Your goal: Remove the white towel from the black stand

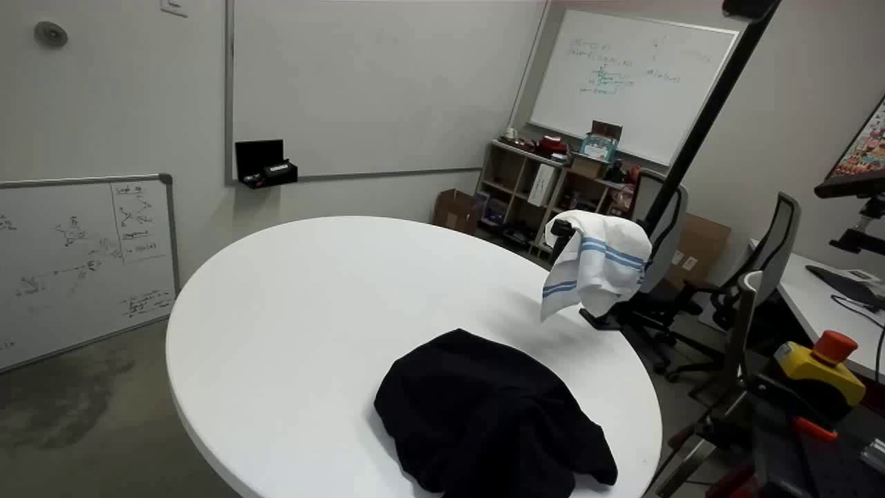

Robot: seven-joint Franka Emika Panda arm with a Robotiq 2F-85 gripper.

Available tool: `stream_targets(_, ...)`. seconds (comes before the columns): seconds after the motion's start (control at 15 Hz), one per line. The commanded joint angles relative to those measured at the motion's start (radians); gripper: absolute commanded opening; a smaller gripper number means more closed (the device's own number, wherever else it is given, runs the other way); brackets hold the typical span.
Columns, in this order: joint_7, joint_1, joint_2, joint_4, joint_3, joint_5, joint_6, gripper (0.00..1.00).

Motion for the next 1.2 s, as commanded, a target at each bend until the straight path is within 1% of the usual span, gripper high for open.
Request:
stream_targets(0.0, 0.003, 0.005, 0.0, 0.002, -0.005, -0.004, -0.002, 1.0)
stream_targets(0.33, 0.006, 0.0, 0.009, 0.012, -0.015, 0.005, -0.007, 1.0)
stream_targets(0.47, 0.003, -0.013, 0.015, 0.026, -0.034, 0.003, -0.023, 1.0)
stream_targets(0.6, -0.017, -0.031, 0.018, 0.038, -0.068, -0.001, -0.042, 1.0)
stream_targets(0.8, -0.021, -0.088, 0.02, 0.053, -0.116, -0.03, -0.022, 1.0)
stream_targets(1.13, -0.003, -0.22, 0.054, 0.081, -0.187, -0.122, 0.01, 1.0)
